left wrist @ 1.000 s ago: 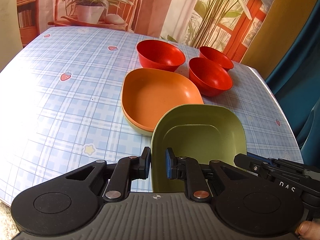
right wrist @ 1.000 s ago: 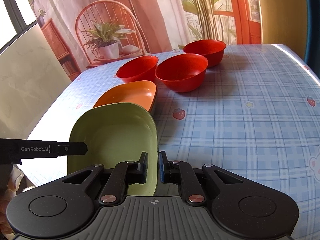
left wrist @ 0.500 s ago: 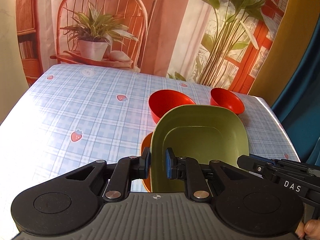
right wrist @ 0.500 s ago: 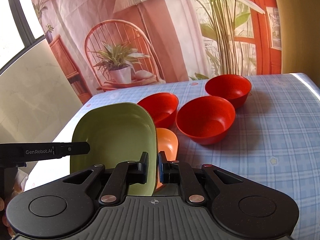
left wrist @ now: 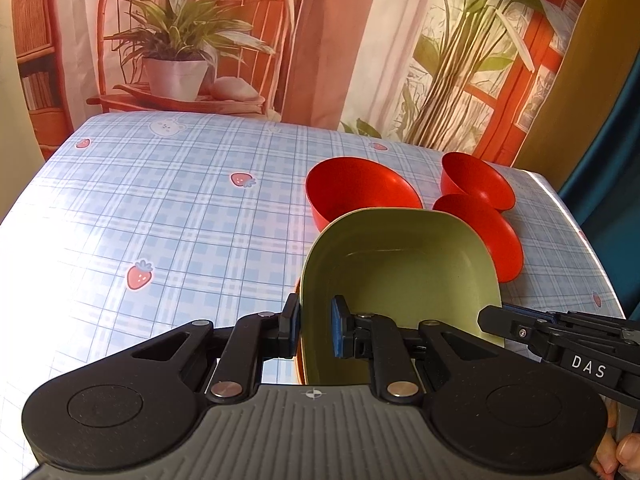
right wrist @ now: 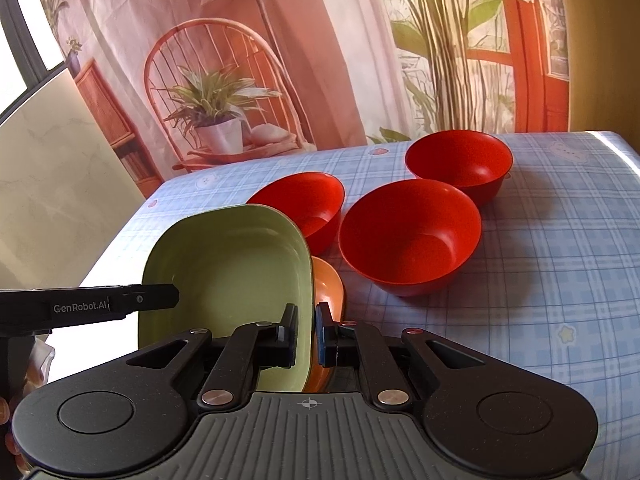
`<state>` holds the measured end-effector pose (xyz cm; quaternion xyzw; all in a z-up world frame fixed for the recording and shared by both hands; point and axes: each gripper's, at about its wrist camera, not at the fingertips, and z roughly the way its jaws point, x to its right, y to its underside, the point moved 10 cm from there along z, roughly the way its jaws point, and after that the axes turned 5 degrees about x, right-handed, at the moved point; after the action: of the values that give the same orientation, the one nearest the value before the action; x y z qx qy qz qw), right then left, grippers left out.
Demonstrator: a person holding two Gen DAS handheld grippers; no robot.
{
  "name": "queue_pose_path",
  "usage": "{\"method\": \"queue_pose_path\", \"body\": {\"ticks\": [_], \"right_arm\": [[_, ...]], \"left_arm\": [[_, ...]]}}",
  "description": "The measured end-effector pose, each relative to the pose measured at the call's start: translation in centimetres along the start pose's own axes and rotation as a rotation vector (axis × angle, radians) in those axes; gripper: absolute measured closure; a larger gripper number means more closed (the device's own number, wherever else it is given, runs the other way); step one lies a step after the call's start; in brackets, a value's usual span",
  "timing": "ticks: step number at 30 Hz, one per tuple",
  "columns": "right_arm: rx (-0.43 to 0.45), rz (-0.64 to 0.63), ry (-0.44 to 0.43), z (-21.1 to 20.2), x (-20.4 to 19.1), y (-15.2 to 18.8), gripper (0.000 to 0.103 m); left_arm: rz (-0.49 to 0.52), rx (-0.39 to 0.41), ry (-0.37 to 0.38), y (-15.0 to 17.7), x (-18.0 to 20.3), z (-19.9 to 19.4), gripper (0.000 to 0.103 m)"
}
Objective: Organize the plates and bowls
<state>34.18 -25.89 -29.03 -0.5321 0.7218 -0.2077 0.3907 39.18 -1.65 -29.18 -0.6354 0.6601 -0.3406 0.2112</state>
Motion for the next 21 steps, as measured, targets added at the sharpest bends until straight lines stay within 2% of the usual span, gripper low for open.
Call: {"method": "queue_pose_path", "body": {"ticks": [13, 21], "right_arm": [[-0.009, -0.114, 0.044, 1.3, -0.4, 1.0, 0.094], [0.014, -0.193, 0.077, 1.5, -0.8, 1.5, 0.094]], "left_arm": [[0.019, -0.045, -0.013, 1.4, -0.7, 2.0, 0.086], [0.047, -0.035, -0.02, 1.4, -0.4, 2.3, 0.086]]}}
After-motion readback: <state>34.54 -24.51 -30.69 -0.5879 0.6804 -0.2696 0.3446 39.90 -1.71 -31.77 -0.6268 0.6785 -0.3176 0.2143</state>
